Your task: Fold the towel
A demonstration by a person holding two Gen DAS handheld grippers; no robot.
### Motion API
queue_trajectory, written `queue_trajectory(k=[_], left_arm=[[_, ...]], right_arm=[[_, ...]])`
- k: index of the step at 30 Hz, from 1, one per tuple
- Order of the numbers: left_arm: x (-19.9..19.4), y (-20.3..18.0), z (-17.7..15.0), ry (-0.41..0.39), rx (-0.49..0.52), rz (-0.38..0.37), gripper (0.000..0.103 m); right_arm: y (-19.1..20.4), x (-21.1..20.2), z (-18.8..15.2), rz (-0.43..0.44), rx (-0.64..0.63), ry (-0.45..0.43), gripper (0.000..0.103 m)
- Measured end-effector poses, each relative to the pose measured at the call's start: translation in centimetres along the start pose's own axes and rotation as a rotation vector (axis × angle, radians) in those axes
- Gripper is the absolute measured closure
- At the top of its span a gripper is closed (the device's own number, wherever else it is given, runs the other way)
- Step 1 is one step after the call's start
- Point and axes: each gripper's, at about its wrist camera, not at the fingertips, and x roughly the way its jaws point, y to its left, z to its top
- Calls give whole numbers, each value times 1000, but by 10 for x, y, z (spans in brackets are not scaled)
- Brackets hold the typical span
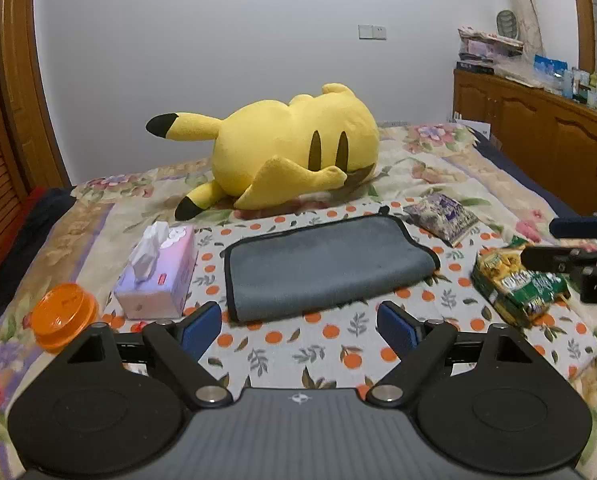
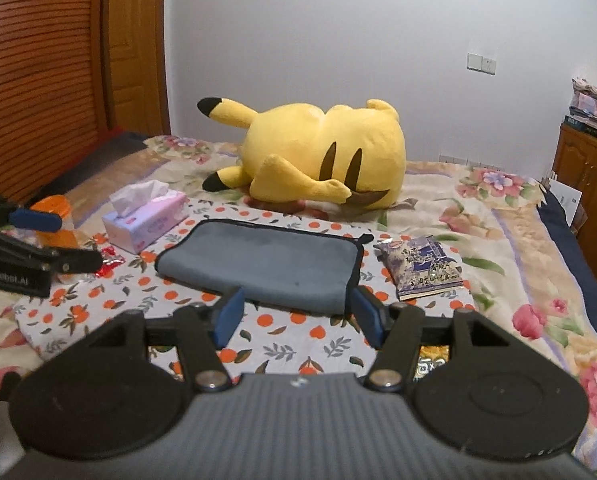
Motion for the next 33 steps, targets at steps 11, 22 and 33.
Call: queue_trajectory(k=[11, 22, 33], left_arm=[[-25, -7, -18, 17, 7, 2, 12], [-37, -16, -34, 22, -8, 1, 2], [-51, -29, -50, 16, -34, 4, 0]], right_arm=[[1, -26, -15, -1, 22, -11, 38], [2, -39, -35, -16, 49, -7, 27], [8, -57, -43, -16, 57, -26, 4]])
